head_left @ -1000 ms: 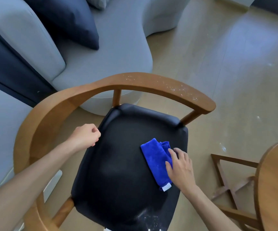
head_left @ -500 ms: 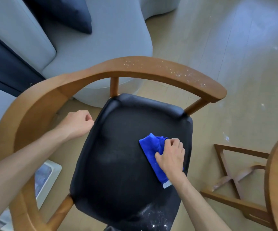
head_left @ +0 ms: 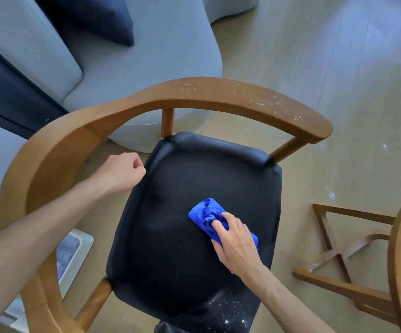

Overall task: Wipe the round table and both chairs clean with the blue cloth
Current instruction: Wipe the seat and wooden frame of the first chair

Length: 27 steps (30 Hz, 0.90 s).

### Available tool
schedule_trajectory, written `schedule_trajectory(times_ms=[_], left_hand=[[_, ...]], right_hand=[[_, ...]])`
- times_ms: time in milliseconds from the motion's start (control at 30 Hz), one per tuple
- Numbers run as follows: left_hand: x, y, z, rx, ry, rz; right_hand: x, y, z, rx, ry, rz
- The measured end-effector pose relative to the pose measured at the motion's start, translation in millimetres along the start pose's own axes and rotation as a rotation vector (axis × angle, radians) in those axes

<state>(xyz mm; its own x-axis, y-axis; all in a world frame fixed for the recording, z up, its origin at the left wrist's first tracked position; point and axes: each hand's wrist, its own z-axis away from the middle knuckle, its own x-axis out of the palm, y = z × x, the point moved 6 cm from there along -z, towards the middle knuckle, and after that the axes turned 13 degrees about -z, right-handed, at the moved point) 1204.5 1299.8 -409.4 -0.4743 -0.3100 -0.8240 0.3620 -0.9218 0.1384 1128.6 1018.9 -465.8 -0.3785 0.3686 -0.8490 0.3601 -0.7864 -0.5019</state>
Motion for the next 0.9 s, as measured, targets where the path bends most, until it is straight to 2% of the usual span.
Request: schedule_trajectory(times_ms=[100,167,233,267,333,400,433,500,567,667,800,900], left_hand=[[-2.4,4.8,1.4,0.003,-0.009,0.002],[-8.8,9.7,4.1,0.013,0.002,0.018],[-23.5,14.9,7.4,0.031,0.075,0.045],[-35.0,18.2,9.3,0.051,0.155,0.054],[-64.3,28.3,15.7,0.145,0.416,0.011],[-88.8,37.7,22.2,0.248,0.683,-0.140],[-95.6,39.9,21.6,0.270,0.759,-0.234],[-100.1,37.3,10.6,0.247,0.751,-0.411],[-93.5,24.2,-5.5,0.155,0.601,-0.548],[-71.0,2.2,-22.2,0.070,0.447,-0.714],[-62.4,-1.7,-26.2,0.088,0.525,-0.829],[-62.8,-2.7,-26.6,0.109,0.591,-0.849]], right_hand=[[-0.7,-0.7,-0.1,-0.039,-0.047,-0.090],[-1.4,11.3,-4.2,0.163,0.022,-0.282],[1.7,17.8,-5.2,0.321,0.046,-0.295],[3.9,16.2,-5.3,0.302,0.036,-0.192],[11.8,13.1,-2.2,0.306,-0.036,-0.049],[17.1,8.5,-1.1,0.316,-0.087,-0.027],[17.2,7.2,-1.0,0.295,-0.094,-0.019],[7.5,8.1,-8.7,0.201,-0.074,-0.009],[-14.2,24.2,-29.5,0.147,-0.030,0.008],[-51.3,73.2,-72.2,0.217,0.066,0.098],[-55.5,115.2,-104.0,0.390,0.030,0.046],[-38.8,107.1,-87.8,0.378,-0.019,0.050]])
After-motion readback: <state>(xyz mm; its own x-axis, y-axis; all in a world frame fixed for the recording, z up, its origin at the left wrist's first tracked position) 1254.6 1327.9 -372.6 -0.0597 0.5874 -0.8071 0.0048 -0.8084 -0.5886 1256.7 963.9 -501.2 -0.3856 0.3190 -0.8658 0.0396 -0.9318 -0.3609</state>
